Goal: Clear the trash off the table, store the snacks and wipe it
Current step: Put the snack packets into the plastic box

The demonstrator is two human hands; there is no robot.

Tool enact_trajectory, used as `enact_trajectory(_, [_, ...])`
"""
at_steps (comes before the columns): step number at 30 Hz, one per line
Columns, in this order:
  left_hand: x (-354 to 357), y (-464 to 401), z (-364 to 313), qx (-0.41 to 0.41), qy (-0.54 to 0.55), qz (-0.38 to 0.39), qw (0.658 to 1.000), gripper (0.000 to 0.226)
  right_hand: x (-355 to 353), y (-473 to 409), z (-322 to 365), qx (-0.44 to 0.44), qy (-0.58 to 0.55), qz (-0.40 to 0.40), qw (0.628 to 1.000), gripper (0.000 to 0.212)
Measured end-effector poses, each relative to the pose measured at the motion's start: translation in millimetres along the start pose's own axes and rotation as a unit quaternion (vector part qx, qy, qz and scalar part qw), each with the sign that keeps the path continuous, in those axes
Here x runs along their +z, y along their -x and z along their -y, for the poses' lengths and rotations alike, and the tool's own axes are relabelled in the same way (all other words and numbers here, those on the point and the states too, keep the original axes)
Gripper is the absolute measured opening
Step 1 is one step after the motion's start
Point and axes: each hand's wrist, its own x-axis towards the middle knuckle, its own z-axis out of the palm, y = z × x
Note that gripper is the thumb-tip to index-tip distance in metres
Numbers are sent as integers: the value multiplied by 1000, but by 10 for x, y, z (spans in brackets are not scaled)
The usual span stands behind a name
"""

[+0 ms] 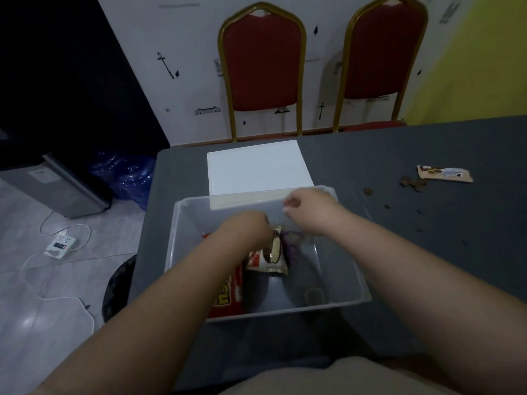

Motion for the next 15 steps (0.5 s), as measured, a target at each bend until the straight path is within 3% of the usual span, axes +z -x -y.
enact_trajectory(3, [-304, 232, -203, 61, 122, -71, 988, 25, -320, 156, -40, -89, -171, -85, 978, 17])
enact_trajectory(8, [-608, 221, -835, 163, 246, -184, 937, 18, -836, 249, -464, -97, -259, -220, 935, 12])
enact_trajectory(15, [-457, -475, -1913, 207, 243, -104, 942, 26, -1351, 6, -1712, 29, -304, -296, 905, 15])
